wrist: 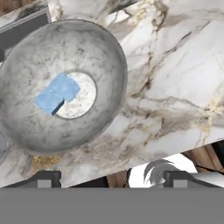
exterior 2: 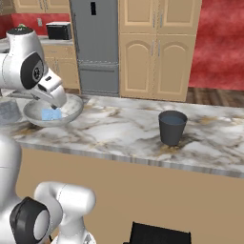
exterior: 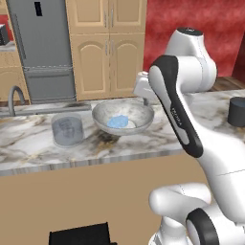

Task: There are four ice cubes in the ice bowl. Place two ice cubes in each glass of water.

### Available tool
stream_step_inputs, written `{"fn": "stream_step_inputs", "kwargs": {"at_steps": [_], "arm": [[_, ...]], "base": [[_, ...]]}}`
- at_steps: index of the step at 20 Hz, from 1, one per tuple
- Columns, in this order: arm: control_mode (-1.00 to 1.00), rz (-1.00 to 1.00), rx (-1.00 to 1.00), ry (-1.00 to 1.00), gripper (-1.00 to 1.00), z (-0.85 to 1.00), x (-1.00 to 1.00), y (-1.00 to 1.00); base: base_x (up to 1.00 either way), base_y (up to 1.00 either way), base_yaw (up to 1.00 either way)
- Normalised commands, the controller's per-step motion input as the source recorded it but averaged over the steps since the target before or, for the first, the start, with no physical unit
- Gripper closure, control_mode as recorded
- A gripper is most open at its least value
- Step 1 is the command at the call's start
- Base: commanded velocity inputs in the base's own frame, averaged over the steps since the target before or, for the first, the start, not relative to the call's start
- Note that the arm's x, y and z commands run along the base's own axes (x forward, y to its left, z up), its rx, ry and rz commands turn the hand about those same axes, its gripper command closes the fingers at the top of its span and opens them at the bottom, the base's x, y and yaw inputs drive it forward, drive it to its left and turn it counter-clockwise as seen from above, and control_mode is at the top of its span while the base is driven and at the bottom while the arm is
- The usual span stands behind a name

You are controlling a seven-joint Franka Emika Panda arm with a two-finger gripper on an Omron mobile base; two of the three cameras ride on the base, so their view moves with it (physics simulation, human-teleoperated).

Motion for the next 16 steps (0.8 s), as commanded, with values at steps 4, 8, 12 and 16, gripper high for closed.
{"fn": "stream_step_inputs", "kwargs": {"at_steps": [4,8,12,16], "arm": [[-1.00,0.11,-0.05,0.12,-1.00,-0.24,0.00,-0.03],[-1.00,0.19,-0.05,0.09,-1.00,-0.19,0.06,0.00],[-1.00,0.29,-0.01,0.02,-1.00,-0.01,0.05,0.00],[-1.00,0.34,0.00,0.00,-1.00,-0.01,0.00,0.00]], "base": [[0.00,0.00,0.00],[0.00,0.00,0.00],[0.00,0.00,0.00],[0.00,0.00,0.00]]}}
